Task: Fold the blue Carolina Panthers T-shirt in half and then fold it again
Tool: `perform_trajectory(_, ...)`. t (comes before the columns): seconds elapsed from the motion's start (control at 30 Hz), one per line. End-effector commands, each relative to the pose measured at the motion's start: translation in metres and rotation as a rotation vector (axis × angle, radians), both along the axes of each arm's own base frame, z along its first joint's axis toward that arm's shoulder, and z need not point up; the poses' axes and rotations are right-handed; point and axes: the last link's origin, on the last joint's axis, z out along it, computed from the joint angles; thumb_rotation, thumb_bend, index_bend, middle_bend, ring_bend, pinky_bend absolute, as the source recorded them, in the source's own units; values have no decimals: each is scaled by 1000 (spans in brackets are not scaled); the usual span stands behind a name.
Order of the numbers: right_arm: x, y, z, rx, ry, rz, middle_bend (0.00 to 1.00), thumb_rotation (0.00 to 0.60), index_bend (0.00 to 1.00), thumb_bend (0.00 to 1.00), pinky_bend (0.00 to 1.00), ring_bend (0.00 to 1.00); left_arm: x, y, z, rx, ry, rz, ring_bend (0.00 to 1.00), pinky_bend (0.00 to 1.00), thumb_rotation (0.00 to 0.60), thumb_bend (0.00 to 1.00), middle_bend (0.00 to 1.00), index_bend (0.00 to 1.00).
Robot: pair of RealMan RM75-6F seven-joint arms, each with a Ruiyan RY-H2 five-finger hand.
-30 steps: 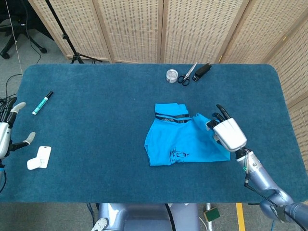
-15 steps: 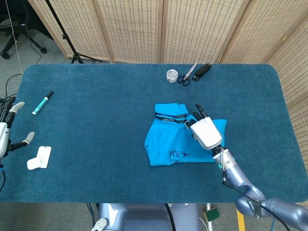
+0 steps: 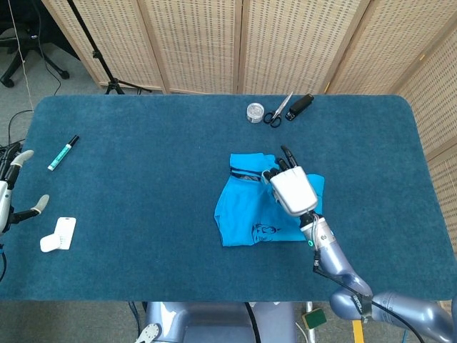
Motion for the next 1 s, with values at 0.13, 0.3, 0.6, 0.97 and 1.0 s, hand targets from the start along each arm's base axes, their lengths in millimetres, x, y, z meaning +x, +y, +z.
perform_trajectory(0.13,5,17,-21,50,51,60,595,600,694,569,87,304,0,0,0,-3,-1,-1,0,0,600,280,0,0)
perform_trajectory(0.3,16,26,-44,83,63,92,596,600,694,569,87,304,0,-1,0,-1,0,-4,0,0,600,280,0,0)
perform_trajectory(0.6,33,34,-69,76,70,112,599,600,696,569,87,304,0,0,0,-6,-2,-4,0,0,600,280,0,0)
perform_trajectory(0.97,37,39,-99,59,135,120,599,600,696,569,87,307,0,-1,0,-10,-6,-6,0,0,600,280,0,0)
perform_trajectory(1.0,38,41,-102,58,146,127,599,600,696,569,87,309,0,-1,0,-10,-6,-6,0,0,600,280,0,0)
